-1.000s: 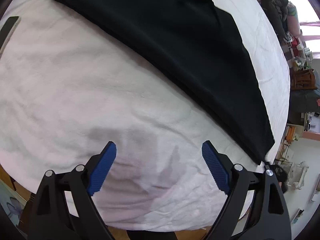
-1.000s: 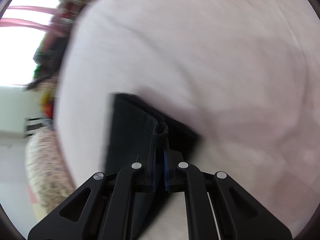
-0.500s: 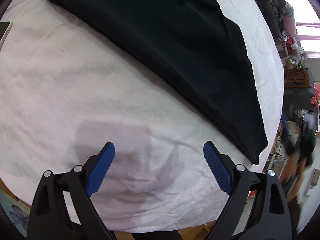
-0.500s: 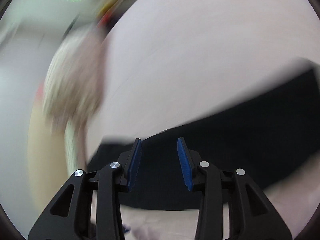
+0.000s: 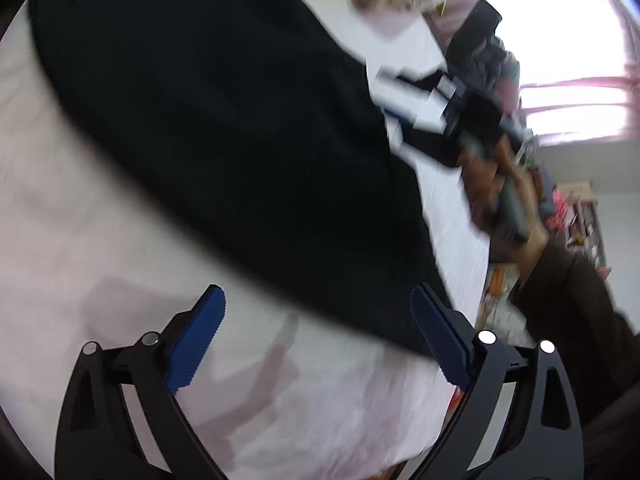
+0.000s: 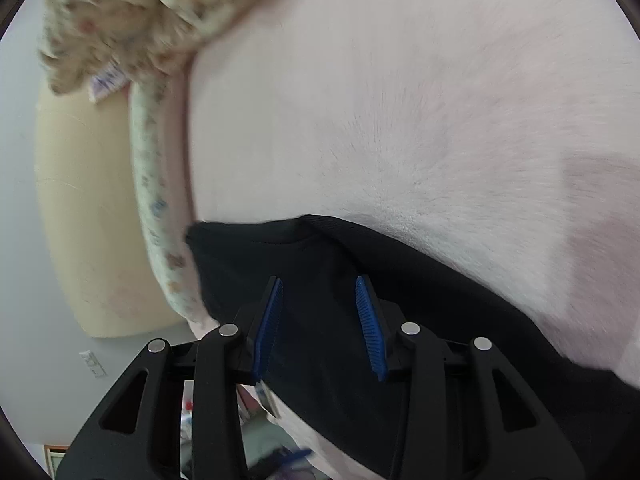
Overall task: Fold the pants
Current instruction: 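Move the right tool back over the trousers to grasp the fold again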
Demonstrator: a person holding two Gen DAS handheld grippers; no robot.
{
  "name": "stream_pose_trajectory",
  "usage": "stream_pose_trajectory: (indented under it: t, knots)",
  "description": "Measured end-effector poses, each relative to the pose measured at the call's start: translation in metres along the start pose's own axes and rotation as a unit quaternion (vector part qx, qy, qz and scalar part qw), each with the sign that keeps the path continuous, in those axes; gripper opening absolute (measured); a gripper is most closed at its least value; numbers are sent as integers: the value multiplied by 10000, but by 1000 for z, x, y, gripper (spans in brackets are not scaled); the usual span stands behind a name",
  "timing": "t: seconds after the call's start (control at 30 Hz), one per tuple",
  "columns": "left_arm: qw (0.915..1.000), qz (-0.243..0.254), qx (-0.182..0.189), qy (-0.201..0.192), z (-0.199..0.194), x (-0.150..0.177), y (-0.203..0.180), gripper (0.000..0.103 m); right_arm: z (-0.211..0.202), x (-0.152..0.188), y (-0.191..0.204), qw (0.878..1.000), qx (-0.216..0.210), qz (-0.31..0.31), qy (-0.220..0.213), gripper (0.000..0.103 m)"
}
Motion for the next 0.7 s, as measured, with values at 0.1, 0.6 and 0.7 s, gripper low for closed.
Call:
stream_pose_trajectory:
  t: [0.1,0.6,0.7]
  knots:
    - [9998,-71,112,-161,9,-27,2,94,12,-2,1,9965,681,-480,69,40]
    - [9992,-8,-405,-35,49,-62,9,94,-4,-11,13,9957,180,-582,-697,3]
    - [9985,152,-528,-26,55,-61,6,94,6,-14,8,9934,369,-619,-887,2]
Point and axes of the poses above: each gripper's, at about its wrist camera, not at the fingertips, and z roughly the way its jaws point, y to its left, x to its underside, the point moved 1 cm from there along z, roughly the way its jaws point, and after that the axes turned 8 degrees about -y, right-handed, at the moved point
